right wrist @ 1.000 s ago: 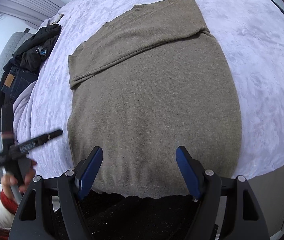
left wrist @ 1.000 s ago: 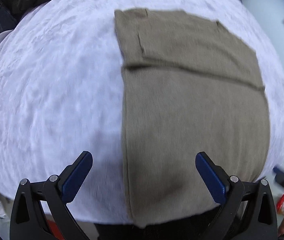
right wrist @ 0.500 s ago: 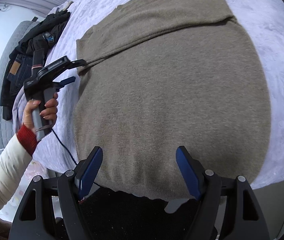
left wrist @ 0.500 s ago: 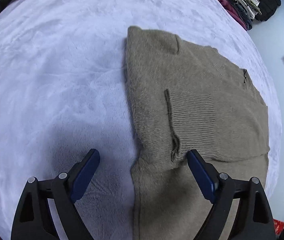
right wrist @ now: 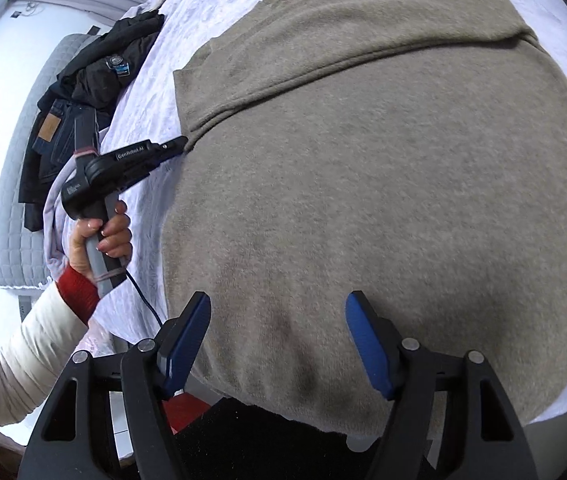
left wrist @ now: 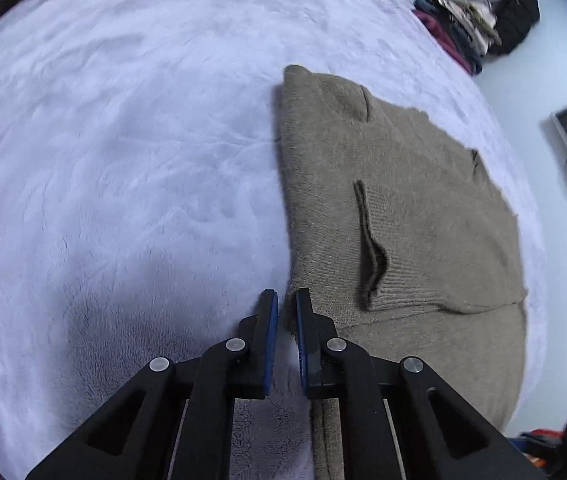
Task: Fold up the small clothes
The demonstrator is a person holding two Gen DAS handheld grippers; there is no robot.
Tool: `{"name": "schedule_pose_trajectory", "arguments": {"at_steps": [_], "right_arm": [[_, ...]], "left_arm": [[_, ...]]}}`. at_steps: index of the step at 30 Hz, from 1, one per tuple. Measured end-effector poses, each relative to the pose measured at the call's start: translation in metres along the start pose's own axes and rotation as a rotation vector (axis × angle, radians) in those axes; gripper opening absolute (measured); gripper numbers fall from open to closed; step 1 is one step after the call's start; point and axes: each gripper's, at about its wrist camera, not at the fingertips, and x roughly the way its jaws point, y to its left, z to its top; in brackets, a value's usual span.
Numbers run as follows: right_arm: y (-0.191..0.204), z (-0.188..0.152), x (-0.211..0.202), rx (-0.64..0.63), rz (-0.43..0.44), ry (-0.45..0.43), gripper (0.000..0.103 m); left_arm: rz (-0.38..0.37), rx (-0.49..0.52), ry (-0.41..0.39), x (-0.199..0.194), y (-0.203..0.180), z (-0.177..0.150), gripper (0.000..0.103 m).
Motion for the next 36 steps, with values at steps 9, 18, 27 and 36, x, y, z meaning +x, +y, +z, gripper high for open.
{"name": "schedule_pose_trajectory", "arguments": {"at_steps": [9,18,27,36], "right_arm": [[0.013,0.018,0.013,-0.032,0.031,-0.008,0.073],[0.009,0.021,0.011,-0.034,0.039,-0.026,0.073],[-0.008,0.011,0.002,-0.003,0.044,-0.028,0.073],[-0.023,0.005,-0.009,0.007,0.053,-0.042,0.073]], "left_arm": [[0.281,0.064,0.021,-0.011,-0.019,-0.010,0.011],[0.367,0.063,0.055,-0.017,-0.034,-0.040,0.012],[0.386,0.060,0.075,-0.024,-0.046,-0.070,0.014],[0.466,0.047,0.053,-0.032,-0.061,-0.091,0.091]]}}
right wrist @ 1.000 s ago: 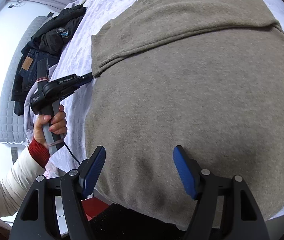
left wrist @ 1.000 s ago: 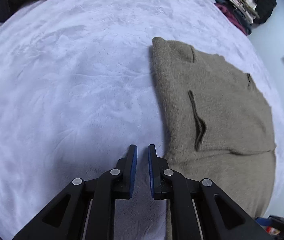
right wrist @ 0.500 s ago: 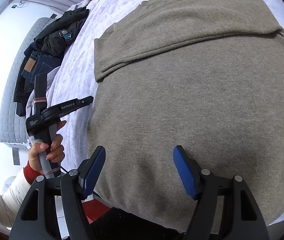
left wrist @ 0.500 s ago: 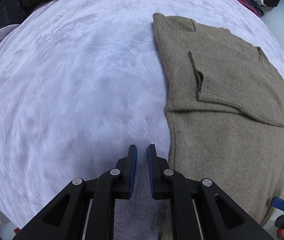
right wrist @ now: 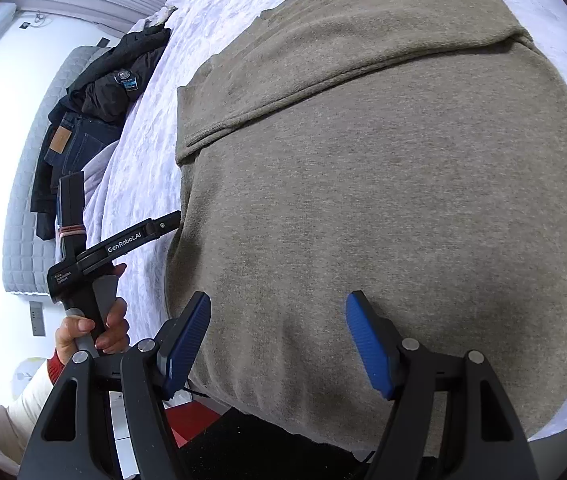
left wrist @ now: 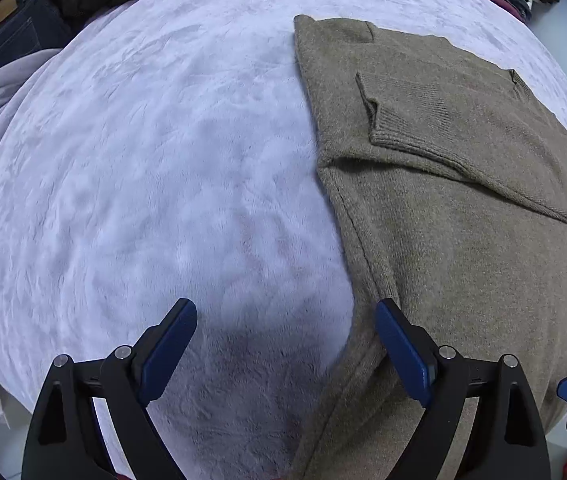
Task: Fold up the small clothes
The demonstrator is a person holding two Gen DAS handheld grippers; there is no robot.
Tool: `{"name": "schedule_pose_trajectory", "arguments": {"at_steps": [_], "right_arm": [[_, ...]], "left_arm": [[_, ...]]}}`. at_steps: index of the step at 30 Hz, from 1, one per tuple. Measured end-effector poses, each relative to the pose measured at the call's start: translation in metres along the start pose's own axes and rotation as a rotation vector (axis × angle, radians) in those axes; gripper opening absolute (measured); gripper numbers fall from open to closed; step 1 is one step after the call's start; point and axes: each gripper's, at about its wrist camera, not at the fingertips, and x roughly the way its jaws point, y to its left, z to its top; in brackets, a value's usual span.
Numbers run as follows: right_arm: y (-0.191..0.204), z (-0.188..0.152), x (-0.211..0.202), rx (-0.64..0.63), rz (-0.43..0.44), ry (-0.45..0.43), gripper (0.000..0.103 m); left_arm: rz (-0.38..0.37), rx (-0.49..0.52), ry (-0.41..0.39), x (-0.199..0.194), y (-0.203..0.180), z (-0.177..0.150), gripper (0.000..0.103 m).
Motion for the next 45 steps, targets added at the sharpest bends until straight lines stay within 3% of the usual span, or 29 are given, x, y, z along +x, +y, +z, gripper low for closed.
{"name": "schedule_pose_trajectory", "arguments": {"at_steps": [8,10,14,28,39,45], "right_arm": [[-0.013,0.003,-0.014,-0.001,0.000,-0.018,0.074],[-0.018,0.003,-0.019,-0.007,-0.004,-0.025,0.074],[-0.026,0.003,-0.030,-0.018,-0.023,-0.043,0.079],[-0.086,-0.007,-0.050,0.055,-0.057,-0.031,0.079],[-0.129,-0.045,-0.079,0.028,-0.041,-0.014,0.079],[-0.150,-0.070,-0.062,0.034,0.044,0.120,0.079]], "left_arm": [[0.039,0.012,-0.015,-0.022,-0.009,-0.022,0.091],[0.064,0.022,-0.024,-0.028,-0.023,-0.013,0.091],[0.074,0.053,-0.029,-0.038,-0.037,-0.025,0.091],[0.026,0.101,0.016,-0.033,-0.057,-0.059,0.091],[-0.175,0.119,0.115,-0.031,-0.031,-0.132,0.091],[-0.237,0.186,0.136,-0.032,-0.035,-0.152,0.091]]}}
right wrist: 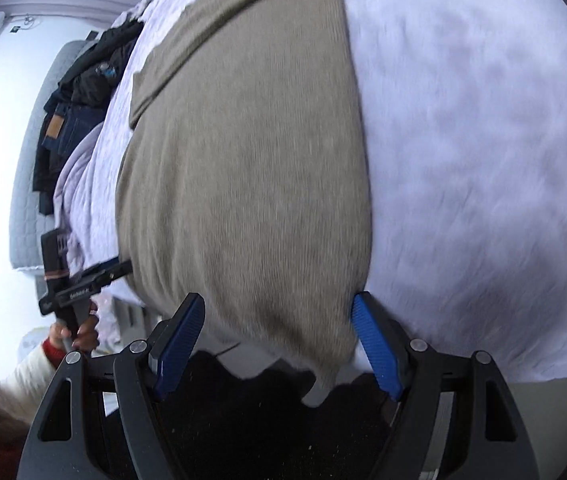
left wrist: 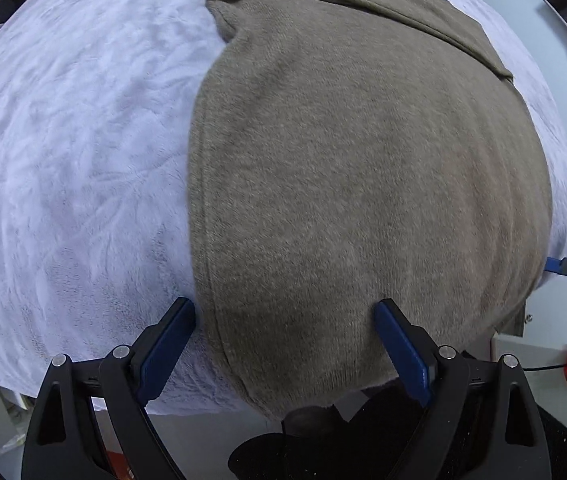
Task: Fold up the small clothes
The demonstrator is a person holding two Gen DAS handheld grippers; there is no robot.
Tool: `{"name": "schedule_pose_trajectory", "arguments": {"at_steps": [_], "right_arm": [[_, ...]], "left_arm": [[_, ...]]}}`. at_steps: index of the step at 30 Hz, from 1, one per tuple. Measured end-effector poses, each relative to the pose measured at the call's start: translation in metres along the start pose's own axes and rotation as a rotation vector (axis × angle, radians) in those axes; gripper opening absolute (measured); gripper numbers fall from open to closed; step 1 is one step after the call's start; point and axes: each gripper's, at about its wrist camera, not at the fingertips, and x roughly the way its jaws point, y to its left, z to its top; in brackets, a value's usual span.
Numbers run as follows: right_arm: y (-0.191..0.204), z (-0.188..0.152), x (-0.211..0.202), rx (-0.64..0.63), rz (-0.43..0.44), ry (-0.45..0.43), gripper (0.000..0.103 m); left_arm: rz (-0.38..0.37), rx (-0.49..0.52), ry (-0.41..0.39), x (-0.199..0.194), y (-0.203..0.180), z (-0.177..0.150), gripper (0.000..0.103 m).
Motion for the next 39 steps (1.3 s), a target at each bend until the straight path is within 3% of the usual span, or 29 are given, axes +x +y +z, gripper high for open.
{"name": "schedule_pose_trajectory", "arguments": {"at_steps": [8,11,13,15,16,17,19,21,23,24,27,29,31,32,33,35,36,37,39], "right_arm": [[-0.002,-0.015,0.031,0.002,0.165,0.096,0.080],[0.000,-0.016,0.046,-0.003,0.171,0.124,0.080],[-0.003,-0.016,0.060,0.036,0.186,0.137,0.080],[-0.005,-0.017,0.068,0.097,0.235,0.153,0.066],[-0.004,-0.018,0.070,0.125,0.271,0.159,0.044],[-0.001,-0.020,0.072,0.141,0.289,0.161,0.024],[0.003,-0.020,0.070,0.146,0.290,0.152,0.012],[0.007,-0.020,0.066,0.157,0.328,0.138,0.009],[0.012,-0.019,0.061,0.165,0.369,0.122,0.008],[0.013,-0.019,0.060,0.168,0.380,0.116,0.008],[0.020,-0.015,0.058,0.165,0.371,0.114,0.008],[0.020,-0.013,0.061,0.154,0.295,0.138,0.008],[0.016,-0.014,0.068,0.167,0.276,0.165,0.012],[0.015,-0.015,0.071,0.175,0.258,0.173,0.013],[0.014,-0.015,0.073,0.179,0.238,0.181,0.013],[0.015,-0.014,0.077,0.176,0.210,0.195,0.027],[0.015,-0.014,0.078,0.177,0.203,0.198,0.036],[0.015,-0.014,0.079,0.179,0.200,0.202,0.052],[0.014,-0.012,0.083,0.177,0.201,0.209,0.054]], "left_arm": [[-0.124,0.022,0.064,0.006,-0.012,-0.019,0.091],[-0.174,-0.011,0.061,0.012,-0.015,-0.024,0.102],[-0.156,-0.020,0.062,0.016,-0.011,-0.019,0.102],[-0.138,-0.007,0.064,0.018,-0.019,-0.019,0.102],[-0.139,-0.010,0.064,0.018,-0.019,-0.018,0.101],[-0.137,-0.015,0.064,0.016,-0.018,-0.020,0.095],[-0.109,-0.030,0.071,0.012,-0.008,-0.015,0.076],[-0.128,-0.069,0.082,0.007,0.009,-0.008,0.041],[-0.212,-0.126,0.105,0.006,0.024,-0.007,0.019],[-0.242,-0.154,0.118,0.007,0.029,-0.008,0.018],[-0.213,-0.153,0.122,0.009,0.029,-0.009,0.019],[-0.181,-0.127,0.136,0.013,0.023,-0.010,0.022],[-0.168,-0.095,0.160,0.015,0.016,-0.011,0.024],[-0.168,-0.083,0.175,0.019,0.006,-0.008,0.035],[-0.172,-0.072,0.192,0.020,0.001,-0.008,0.057],[-0.149,-0.049,0.178,0.016,-0.003,-0.014,0.084],[-0.128,-0.030,0.165,0.016,-0.005,-0.017,0.085],[-0.123,-0.022,0.174,0.018,-0.007,-0.018,0.085],[-0.133,-0.058,0.188,0.027,-0.007,-0.023,0.085]]}}
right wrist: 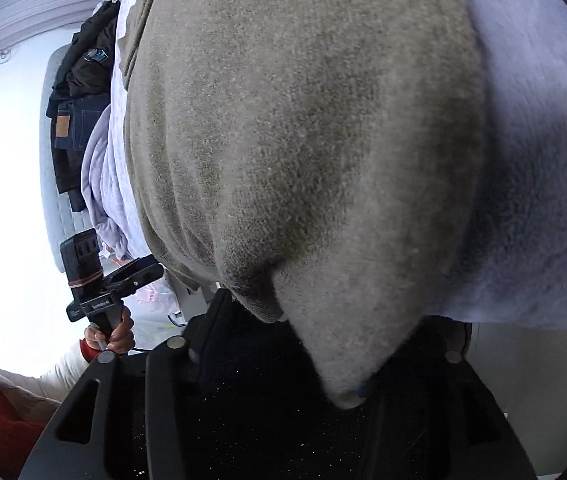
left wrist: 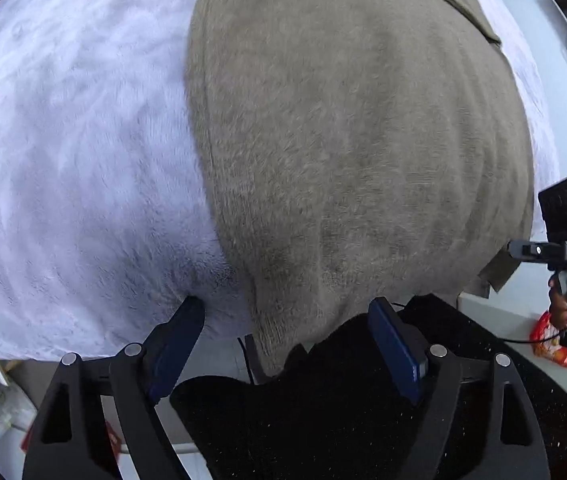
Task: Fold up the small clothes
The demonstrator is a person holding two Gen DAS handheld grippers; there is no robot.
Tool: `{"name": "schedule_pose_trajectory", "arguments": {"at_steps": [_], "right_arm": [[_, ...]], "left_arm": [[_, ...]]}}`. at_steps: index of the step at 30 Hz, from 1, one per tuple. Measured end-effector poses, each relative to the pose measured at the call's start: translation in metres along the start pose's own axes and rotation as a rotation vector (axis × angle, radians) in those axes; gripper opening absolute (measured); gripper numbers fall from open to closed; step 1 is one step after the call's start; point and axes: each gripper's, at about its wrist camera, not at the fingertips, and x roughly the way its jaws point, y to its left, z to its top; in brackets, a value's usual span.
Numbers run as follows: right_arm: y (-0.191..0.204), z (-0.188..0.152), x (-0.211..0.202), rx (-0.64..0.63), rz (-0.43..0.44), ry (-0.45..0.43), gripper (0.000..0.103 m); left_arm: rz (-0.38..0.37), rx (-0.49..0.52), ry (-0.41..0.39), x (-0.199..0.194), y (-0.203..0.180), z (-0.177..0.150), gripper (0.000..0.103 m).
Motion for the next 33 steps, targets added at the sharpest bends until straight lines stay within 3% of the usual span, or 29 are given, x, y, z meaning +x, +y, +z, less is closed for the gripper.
{"name": "schedule_pose_trajectory", "arguments": {"at_steps": [3,4,5,6,12,20,27,33], "right_arm": [[0.000,0.005,0.004,0.000,0.009,0.006,0.051],[0.000,0.007,0.006,0.013,0.018,0.010,0.035],[0.002,0.009,0.006,0.019,0.025,0.012,0.011],[0.008,0.011,0.006,0.013,0.043,0.010,0.011],[0.047,0.010,-0.009,-0.035,0.198,-0.053,0.010],[0.089,0.026,-0.052,-0.020,0.382,-0.283,0.008],[0.132,0.060,-0.099,-0.106,0.438,-0.426,0.008],[0.154,0.135,-0.135,-0.170,0.428,-0.426,0.008]], "left_arm": [[-0.017,-0.036,-0.004,0.012,-0.002,0.001,0.083],[-0.020,-0.034,-0.003,0.014,-0.003,-0.001,0.076],[-0.023,-0.027,0.009,0.017,-0.008,-0.002,0.036],[-0.042,-0.019,0.043,0.021,-0.001,-0.010,0.009],[-0.201,-0.039,0.005,-0.004,-0.013,-0.002,0.009],[-0.380,-0.057,-0.156,-0.066,-0.021,0.052,0.009],[-0.402,-0.010,-0.301,-0.122,-0.013,0.124,0.009],[-0.327,-0.026,-0.441,-0.143,-0.007,0.195,0.009]]}}
